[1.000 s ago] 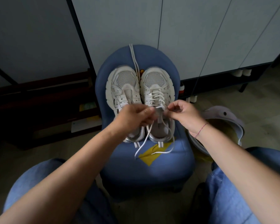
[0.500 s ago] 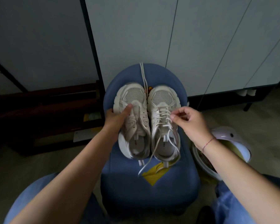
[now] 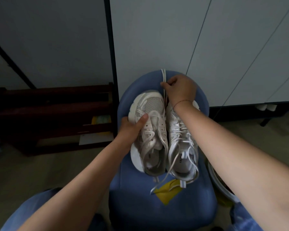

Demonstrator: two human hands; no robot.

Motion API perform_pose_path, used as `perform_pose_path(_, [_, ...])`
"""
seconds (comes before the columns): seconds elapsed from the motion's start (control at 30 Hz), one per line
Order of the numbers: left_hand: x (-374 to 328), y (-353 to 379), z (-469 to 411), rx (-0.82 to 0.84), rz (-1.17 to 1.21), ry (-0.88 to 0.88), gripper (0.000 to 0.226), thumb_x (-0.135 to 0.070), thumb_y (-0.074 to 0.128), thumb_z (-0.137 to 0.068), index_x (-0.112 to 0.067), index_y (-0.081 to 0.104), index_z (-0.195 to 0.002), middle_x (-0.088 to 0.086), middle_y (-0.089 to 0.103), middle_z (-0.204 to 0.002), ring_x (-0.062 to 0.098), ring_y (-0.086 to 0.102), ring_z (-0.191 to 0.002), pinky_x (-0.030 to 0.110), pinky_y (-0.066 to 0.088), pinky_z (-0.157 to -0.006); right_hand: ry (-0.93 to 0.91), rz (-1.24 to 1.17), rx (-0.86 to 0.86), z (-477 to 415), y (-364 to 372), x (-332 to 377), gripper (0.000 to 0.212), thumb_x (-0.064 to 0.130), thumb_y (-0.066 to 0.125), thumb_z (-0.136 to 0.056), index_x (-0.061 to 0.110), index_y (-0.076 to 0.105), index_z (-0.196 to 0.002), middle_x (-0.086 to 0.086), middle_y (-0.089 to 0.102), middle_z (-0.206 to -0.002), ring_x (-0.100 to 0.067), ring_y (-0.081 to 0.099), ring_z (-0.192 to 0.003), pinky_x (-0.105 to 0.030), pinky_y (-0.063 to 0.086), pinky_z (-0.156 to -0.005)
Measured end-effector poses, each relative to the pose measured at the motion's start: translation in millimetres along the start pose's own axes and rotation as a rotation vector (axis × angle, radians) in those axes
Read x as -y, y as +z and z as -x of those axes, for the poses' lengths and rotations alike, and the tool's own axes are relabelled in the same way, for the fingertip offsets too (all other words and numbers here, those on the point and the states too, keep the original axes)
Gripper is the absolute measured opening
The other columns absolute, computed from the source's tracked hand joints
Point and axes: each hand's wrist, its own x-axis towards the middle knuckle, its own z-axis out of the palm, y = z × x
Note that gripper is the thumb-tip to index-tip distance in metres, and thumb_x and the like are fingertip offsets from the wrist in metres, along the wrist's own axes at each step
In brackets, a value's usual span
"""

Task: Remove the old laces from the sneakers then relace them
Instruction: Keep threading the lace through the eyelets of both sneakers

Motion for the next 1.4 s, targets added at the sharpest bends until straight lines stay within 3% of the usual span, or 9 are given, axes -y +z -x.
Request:
perform_pose_path(0.27, [0, -1, -2, -0.006, 0.002, -0.034, 0.070, -0.046, 0.073, -0.083, -0.011, 0.042, -0.136, 0.001, 0.058, -0.123, 0.021, 0.059, -0.112, 0.034, 0.050, -0.092, -0.010, -0.061, 0.041, 3, 4, 2, 0.013, 0.026, 0.063, -0.086, 0.018, 0.069, -0.078, 0.002, 0.066, -0.075, -0.017, 0.061, -0.078, -0.029, 0.046, -0.077])
perform_pose_path(0.47, [-2, 0, 5, -0.050, -0.030, -0.001, 0.069, -0.052, 0.074, -0.080, -0.012, 0.050, -0.131, 0.003, 0.063, -0.121, 0.022, 0.062, -0.111, 0.038, 0.052, -0.096, 0.383, -0.954, 0.247, 13, -50, 15, 0.018, 0.011, 0.054, -0.094, 0.007, 0.058, -0.077, -0.001, 0.068, -0.061, -0.013, 0.065, -0.056, -0.026, 0.054, -0.055])
perform_pose_path(0.6, [-14, 7, 30, -0.238, -0.230, 0.395, 0.069, -0.056, 0.066, -0.084, -0.016, 0.047, -0.137, 0.002, 0.049, -0.134, 0.018, 0.049, -0.126, 0.036, 0.043, -0.107, 0.695, -1.288, 0.435, 49, -92, 20, 0.022, 0.013, 0.044, -0.099, 0.008, 0.053, -0.080, -0.001, 0.066, -0.054, -0.009, 0.063, -0.047, -0.021, 0.053, -0.048])
perform_pose_path(0.7, [-35, 18, 61, 0.061, -0.212, 0.687, 0.060, -0.049, 0.062, -0.090, -0.015, 0.048, -0.138, -0.007, 0.053, -0.135, 0.002, 0.047, -0.127, 0.020, 0.039, -0.106, 0.846, -1.425, 0.531, 78, -110, 14, 0.020, 0.010, 0.045, -0.097, 0.005, 0.057, -0.082, -0.001, 0.065, -0.055, -0.008, 0.063, -0.048, -0.022, 0.054, -0.049])
perform_pose_path(0.83, [-27, 31, 88, 0.624, -0.098, 0.504, 0.056, -0.053, 0.063, -0.086, -0.016, 0.059, -0.129, 0.004, 0.065, -0.126, 0.014, 0.060, -0.121, 0.035, 0.046, -0.105, 0.825, -1.466, 0.638, 106, -125, 10, 0.014, 0.010, 0.052, -0.089, 0.005, 0.062, -0.096, 0.000, 0.069, -0.072, -0.006, 0.068, -0.059, -0.023, 0.056, -0.054])
perform_pose_path(1.0, [-20, 36, 101, 0.802, -0.103, 0.361, 0.020, -0.028, 0.056, -0.097, -0.014, 0.067, -0.089, -0.003, 0.062, -0.065, 0.010, 0.057, -0.064, 0.022, 0.047, -0.071, 0.755, -1.479, 0.585, 119, -137, -2, 0.016, 0.008, 0.043, -0.096, 0.010, 0.059, -0.093, -0.002, 0.068, -0.074, -0.010, 0.069, -0.066, -0.025, 0.058, -0.063])
perform_pose_path(1.13, [-28, 27, 101, 0.769, 0.026, 0.163, 0.027, -0.029, 0.048, -0.095, -0.009, 0.064, -0.085, -0.006, 0.034, -0.049, 0.006, 0.030, -0.043, 0.016, 0.033, -0.044, 0.664, -1.272, 0.560, 131, -137, -28, 0.021, 0.007, 0.036, -0.100, 0.005, 0.056, -0.096, -0.012, 0.071, -0.080, -0.021, 0.071, -0.074, -0.032, 0.059, -0.069])
perform_pose_path(1.23, [-32, 16, 87, 0.625, 0.109, 0.135, 0.033, -0.032, 0.042, -0.100, -0.012, 0.064, -0.086, -0.005, 0.026, -0.052, 0.005, 0.023, -0.042, 0.016, 0.026, -0.039, 0.470, -0.713, 0.730, 148, -135, -42, 0.027, 0.014, 0.034, -0.103, 0.004, 0.060, -0.101, -0.011, 0.072, -0.083, -0.020, 0.070, -0.073, -0.030, 0.055, -0.067])
perform_pose_path(1.4, [-38, 9, 89, 0.519, -0.004, 0.288, 0.029, -0.019, 0.039, -0.104, -0.009, 0.067, -0.099, -0.010, 0.052, -0.056, 0.002, 0.028, -0.039, 0.013, 0.025, -0.037, 0.109, -0.493, 0.814, 164, -134, -32, 0.026, 0.020, 0.045, -0.099, 0.012, 0.070, -0.093, -0.006, 0.072, -0.087, -0.011, 0.065, -0.078, -0.024, 0.051, -0.079])
